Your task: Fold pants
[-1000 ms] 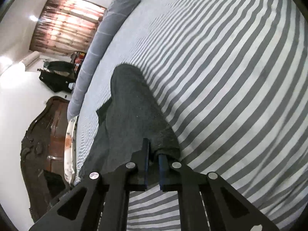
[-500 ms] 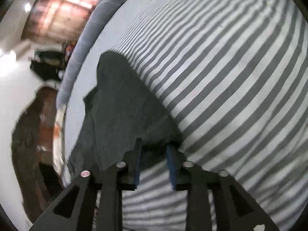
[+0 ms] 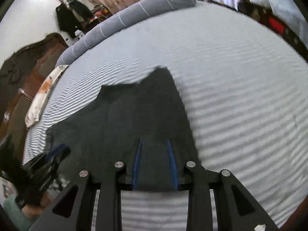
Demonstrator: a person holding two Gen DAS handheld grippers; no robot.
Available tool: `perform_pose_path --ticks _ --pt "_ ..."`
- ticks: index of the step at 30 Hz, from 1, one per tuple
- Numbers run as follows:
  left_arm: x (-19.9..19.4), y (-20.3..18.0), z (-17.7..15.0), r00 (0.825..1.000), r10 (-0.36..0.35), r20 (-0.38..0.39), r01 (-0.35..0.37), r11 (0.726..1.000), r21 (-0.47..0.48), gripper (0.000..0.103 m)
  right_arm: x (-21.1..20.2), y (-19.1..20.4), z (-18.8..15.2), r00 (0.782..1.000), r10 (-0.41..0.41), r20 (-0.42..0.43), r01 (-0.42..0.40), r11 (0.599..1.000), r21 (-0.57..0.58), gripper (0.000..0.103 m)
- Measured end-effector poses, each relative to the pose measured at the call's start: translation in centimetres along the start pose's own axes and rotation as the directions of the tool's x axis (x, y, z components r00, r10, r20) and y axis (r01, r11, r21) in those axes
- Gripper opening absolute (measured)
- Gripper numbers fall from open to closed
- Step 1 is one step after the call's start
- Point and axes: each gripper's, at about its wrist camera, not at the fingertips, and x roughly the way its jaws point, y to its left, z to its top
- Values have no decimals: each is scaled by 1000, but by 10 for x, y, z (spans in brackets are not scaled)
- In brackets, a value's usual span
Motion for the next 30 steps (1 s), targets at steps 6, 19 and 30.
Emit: perform_pose_path --ticks 6,19,30 --pt "26 -14 -2 995 -39 -89 41 999 21 22 41 4 41 999 -43 -12 42 997 -58 26" --pt "50 -10 -8 987 -54 -154 53 999 -8 22 103 -11 70 983 -179 -34 174 978 -111 12" --pt "50 -12 -12 988 -51 -149 51 999 -3 22 44 -19 1 980 -185 -73 174 975 -135 22"
